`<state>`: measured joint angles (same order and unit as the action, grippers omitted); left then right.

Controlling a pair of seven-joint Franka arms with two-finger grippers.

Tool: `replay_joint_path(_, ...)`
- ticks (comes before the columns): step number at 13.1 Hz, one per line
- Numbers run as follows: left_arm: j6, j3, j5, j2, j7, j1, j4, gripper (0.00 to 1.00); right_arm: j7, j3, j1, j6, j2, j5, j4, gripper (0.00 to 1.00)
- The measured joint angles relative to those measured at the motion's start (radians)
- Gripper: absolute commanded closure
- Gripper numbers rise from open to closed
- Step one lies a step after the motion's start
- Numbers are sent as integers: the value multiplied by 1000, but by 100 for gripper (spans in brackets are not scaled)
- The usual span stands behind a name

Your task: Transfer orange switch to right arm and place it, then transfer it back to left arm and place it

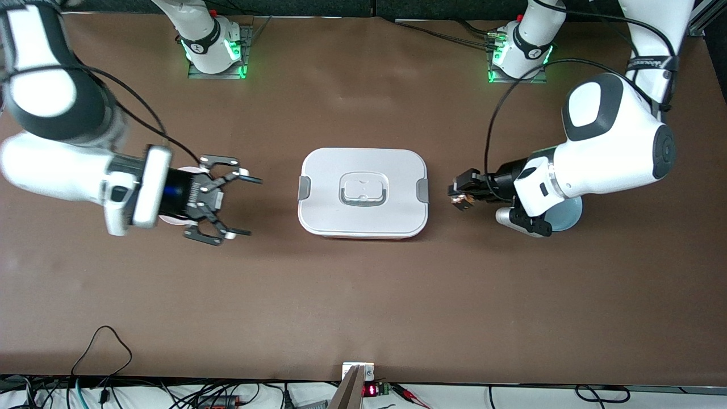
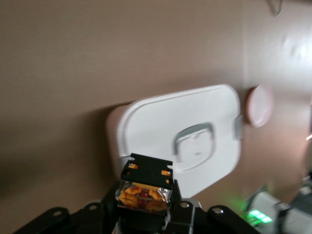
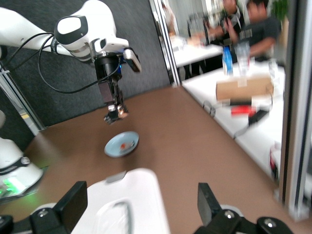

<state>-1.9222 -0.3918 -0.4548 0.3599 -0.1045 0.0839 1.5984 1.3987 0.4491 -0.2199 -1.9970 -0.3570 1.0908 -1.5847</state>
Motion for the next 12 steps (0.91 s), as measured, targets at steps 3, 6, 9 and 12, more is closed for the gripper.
replay_joint_path(3,32,1,210,27,-216,29,3,85,-361,0,-66,118,72,-157,0,0)
replay_joint_path(6,62,8,329,79,-457,79,17,89,-640,3,-66,113,115,-331,-1,0)
replay_joint_path(9,62,25,444,145,-675,134,35,89,-867,9,-59,90,132,-556,-5,0)
replay_joint_path(12,-13,73,524,188,-845,153,60,89,-1123,8,-61,153,135,-803,-11,0)
